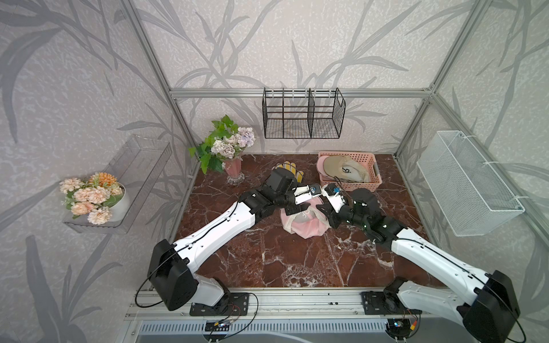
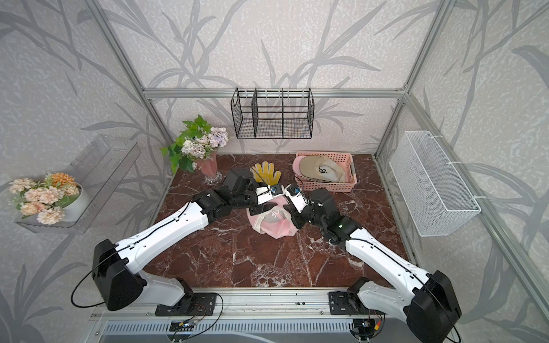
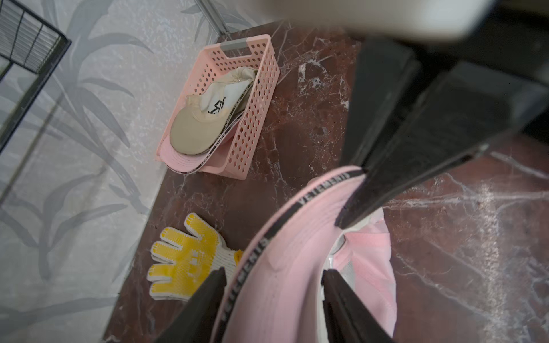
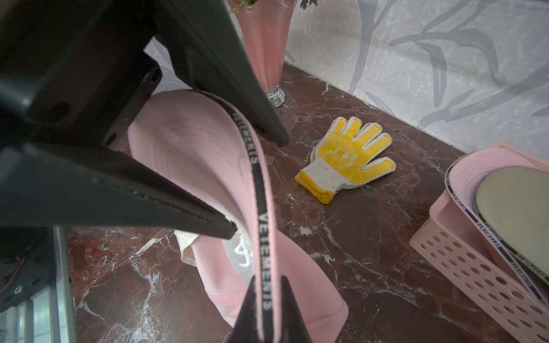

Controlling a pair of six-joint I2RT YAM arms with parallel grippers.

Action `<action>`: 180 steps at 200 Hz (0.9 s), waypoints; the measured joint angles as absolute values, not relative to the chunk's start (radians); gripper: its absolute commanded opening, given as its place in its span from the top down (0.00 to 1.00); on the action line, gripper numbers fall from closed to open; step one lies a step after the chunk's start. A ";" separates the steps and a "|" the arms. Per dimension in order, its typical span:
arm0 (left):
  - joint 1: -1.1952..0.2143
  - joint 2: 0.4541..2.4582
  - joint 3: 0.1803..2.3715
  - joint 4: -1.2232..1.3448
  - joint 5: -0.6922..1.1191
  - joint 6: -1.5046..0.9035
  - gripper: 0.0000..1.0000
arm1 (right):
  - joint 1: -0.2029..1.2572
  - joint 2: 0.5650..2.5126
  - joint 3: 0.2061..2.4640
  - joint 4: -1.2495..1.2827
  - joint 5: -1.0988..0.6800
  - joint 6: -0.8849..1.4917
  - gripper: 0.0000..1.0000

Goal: Turn the baseball cap inside out
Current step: Turn over the baseball cap.

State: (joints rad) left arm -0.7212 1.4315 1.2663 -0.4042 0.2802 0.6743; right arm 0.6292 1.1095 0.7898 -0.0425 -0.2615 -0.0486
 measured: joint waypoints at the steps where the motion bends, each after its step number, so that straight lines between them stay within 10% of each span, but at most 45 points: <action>1: -0.721 1.431 1.266 -0.403 0.279 0.680 0.72 | 0.629 1.109 0.790 -0.043 -0.262 -0.048 1.00; 19: -0.717 1.428 1.265 -0.405 0.305 0.668 1.00 | 0.624 1.102 0.781 -0.040 -0.254 -0.042 1.00; 38: -0.717 1.419 1.254 -0.398 0.327 0.661 1.00 | 0.607 1.094 0.763 -0.012 -0.270 -0.036 1.00; 84: -0.711 1.383 1.213 -0.377 0.345 0.660 1.00 | 0.547 1.114 0.731 0.059 -0.401 -0.014 0.65; 180: -0.666 1.334 1.211 -0.437 0.399 0.698 1.00 | 0.484 1.237 0.701 0.187 -0.552 -0.100 0.57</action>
